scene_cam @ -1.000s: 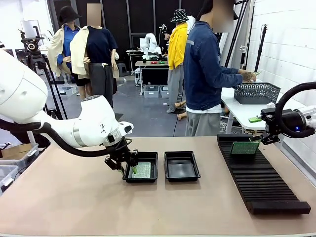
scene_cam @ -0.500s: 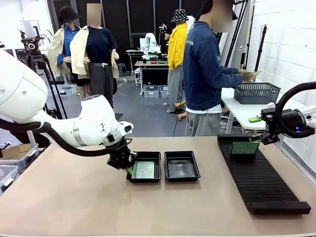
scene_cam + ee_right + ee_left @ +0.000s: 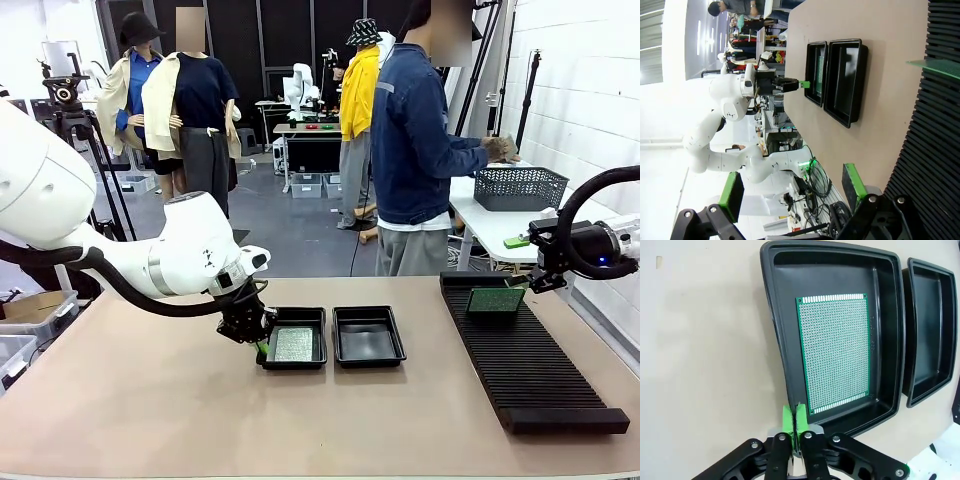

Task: Inspect and transfer BCBs to ESD trays.
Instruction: Pick up the ESD tray and place it on the left side of the table.

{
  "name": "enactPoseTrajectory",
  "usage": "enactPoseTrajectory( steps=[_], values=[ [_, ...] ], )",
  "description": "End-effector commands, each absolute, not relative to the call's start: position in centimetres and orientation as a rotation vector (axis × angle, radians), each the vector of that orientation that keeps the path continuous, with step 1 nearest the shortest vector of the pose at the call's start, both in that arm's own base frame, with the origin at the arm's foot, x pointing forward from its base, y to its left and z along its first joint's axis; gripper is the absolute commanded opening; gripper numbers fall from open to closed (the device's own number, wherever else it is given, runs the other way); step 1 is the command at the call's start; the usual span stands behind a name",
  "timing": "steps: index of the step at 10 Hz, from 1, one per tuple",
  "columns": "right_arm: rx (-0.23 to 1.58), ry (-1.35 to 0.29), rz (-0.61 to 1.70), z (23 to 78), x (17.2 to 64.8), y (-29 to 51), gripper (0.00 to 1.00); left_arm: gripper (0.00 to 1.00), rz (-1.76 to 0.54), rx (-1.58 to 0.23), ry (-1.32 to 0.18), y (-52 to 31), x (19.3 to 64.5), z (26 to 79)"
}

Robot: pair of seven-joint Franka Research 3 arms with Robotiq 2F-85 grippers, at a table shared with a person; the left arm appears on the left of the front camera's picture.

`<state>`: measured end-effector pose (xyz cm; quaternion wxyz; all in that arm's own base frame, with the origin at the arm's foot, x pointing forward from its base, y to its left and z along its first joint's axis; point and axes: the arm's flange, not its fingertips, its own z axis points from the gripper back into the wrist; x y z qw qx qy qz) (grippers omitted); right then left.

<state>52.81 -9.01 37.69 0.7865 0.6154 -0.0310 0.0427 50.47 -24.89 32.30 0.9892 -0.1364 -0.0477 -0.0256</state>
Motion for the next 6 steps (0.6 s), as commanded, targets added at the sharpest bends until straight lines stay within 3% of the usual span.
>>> enactPoseTrajectory(
  steps=[1,6],
  values=[
    [1.33,-0.072,0.071,37.7,52.8,-8.9,1.0,0.0,-0.052,-0.275,-0.101,-24.9,50.5,32.3],
    [1.33,-0.072,0.071,37.7,52.8,-8.9,1.0,0.0,-0.032,-0.28,-0.075,-23.8,50.6,33.0]
  ],
)
